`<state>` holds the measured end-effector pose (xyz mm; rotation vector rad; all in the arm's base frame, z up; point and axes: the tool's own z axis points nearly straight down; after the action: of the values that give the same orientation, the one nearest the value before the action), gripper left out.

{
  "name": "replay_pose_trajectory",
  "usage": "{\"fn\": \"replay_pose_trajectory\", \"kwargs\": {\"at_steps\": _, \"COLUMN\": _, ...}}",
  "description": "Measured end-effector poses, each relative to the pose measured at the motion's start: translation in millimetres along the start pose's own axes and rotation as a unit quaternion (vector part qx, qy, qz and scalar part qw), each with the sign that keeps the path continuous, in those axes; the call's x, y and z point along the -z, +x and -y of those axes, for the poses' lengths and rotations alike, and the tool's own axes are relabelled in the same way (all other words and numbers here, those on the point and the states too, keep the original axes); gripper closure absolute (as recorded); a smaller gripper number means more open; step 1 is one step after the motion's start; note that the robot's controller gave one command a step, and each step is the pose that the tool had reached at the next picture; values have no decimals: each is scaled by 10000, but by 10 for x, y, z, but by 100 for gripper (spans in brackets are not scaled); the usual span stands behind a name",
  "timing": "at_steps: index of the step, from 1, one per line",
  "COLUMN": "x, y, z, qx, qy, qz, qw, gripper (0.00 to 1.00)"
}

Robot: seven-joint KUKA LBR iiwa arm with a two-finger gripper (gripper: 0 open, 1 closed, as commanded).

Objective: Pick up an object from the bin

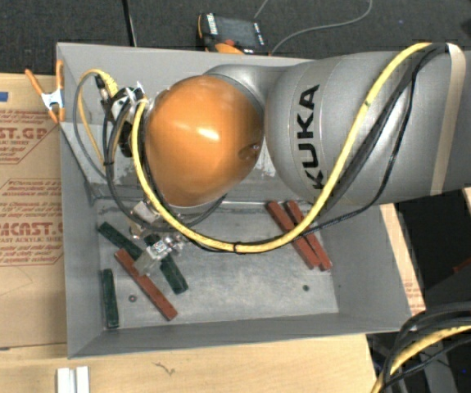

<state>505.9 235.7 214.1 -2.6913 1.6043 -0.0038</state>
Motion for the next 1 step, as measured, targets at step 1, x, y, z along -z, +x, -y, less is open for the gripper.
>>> {"fn": "replay_pose_trajectory", "kwargs": {"at_steps": 1, "x": -1347, "y": 238, "z": 53, "qx": -44, "qy": -78, "qz": 10, "qw": 10000, "gripper": 100}}
